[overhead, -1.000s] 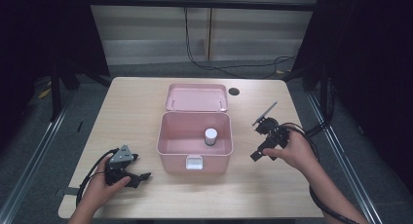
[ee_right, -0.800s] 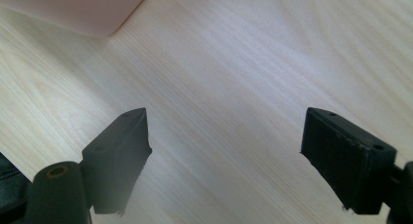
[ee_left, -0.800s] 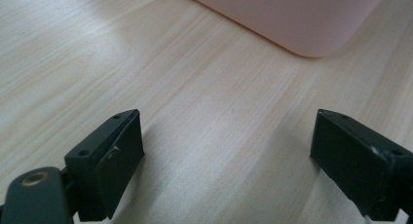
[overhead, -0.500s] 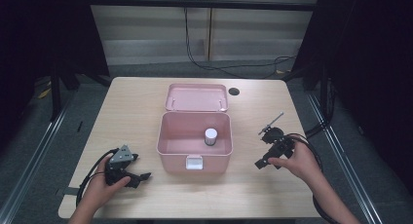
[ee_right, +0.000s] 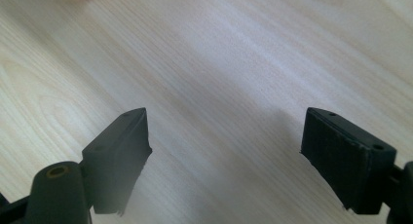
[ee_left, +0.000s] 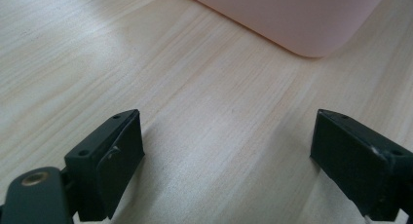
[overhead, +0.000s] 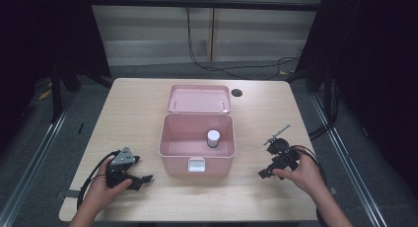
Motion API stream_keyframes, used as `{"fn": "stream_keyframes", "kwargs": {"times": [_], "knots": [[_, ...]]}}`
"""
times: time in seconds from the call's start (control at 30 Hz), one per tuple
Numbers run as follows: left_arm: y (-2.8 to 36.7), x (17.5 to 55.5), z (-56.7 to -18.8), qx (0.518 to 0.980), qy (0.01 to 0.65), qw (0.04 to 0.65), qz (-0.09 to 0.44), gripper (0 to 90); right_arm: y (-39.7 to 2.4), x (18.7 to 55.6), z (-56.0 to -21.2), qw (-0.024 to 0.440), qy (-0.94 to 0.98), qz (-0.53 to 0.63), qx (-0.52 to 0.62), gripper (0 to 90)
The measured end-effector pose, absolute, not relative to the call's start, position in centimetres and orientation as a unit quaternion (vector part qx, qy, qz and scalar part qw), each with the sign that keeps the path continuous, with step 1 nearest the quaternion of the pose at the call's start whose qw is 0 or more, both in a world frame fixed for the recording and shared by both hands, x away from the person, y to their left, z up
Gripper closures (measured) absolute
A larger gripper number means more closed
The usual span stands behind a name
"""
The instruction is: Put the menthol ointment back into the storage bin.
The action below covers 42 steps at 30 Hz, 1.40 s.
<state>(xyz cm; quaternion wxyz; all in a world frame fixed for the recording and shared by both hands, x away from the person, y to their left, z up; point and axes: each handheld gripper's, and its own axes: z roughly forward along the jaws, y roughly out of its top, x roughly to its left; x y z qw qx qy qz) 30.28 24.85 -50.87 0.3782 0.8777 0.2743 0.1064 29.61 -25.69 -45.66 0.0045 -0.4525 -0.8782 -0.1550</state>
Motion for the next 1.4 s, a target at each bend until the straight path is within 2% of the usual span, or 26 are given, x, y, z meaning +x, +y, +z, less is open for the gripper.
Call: {"fn": "stream_keyframes", "kwargs": {"times": [0.33,0.5,0.6,0.63,0.87,1.4], "knots": [[24.9,30.3,-50.9,0.878,0.275,0.378,0.107,11.3,-26.3,28.9,-47.5,-0.008,-0.876,-0.169,-0.453,17.4],[24.9,30.3,-50.9,0.878,0.275,0.377,0.107,11.3,-26.7,28.6,-48.0,-0.03,-0.869,-0.199,-0.452,16.3],[24.8,30.2,-50.9,0.878,0.276,0.377,0.108,11.3,-26.9,28.2,-48.4,-0.059,-0.87,-0.219,-0.439,14.8],[24.8,30.2,-50.9,0.878,0.276,0.377,0.108,11.3,-26.8,27.9,-48.7,-0.081,-0.874,-0.225,-0.422,13.6],[24.8,30.2,-50.9,0.877,0.277,0.376,0.109,11.3,-27.4,27.2,-49.9,-0.119,-0.861,-0.292,-0.399,11.3],[24.8,30.2,-50.9,0.877,0.277,0.376,0.109,11.4,-27.7,27.0,-50.5,-0.134,-0.849,-0.329,-0.391,11.2]]}}
